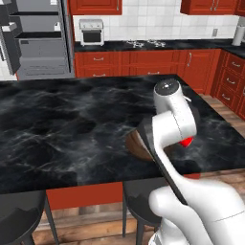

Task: Open the fridge, grab two sodas, and place both sodas inside the bowl with ice on the dining counter.

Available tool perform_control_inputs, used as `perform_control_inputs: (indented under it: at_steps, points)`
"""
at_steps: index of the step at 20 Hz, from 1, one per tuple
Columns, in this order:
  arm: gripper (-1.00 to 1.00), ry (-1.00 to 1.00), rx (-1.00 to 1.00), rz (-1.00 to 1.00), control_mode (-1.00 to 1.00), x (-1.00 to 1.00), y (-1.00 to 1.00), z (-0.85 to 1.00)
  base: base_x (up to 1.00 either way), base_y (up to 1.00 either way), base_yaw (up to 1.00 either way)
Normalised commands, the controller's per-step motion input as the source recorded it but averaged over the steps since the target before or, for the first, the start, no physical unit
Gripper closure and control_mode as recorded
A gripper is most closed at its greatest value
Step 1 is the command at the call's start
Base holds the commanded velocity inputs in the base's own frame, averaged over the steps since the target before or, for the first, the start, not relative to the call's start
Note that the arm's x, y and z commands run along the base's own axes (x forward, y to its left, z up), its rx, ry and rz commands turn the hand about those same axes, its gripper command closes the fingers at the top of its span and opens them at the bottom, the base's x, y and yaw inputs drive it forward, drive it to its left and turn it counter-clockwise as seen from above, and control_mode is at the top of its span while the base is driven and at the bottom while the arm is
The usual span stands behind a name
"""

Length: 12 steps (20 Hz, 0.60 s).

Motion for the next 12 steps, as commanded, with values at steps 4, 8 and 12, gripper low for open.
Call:
perform_control_inputs:
  at_steps: [4, 8, 12]
  points:
    - [1.00, 0.08, 0.02, 0.34, -1.00, 0.32, 0.08, -0.35, 0.00, 0.00, 0.00]
    - [1.00, 0.21, 0.00, 0.23, -1.00, 0.63, 0.12, -0.18, 0.00, 0.00, 0.00]
    - [1.00, 0.23, 0.00, 0.20, -1.00, 0.61, 0.05, -0.14, 0.00, 0.00, 0.00]
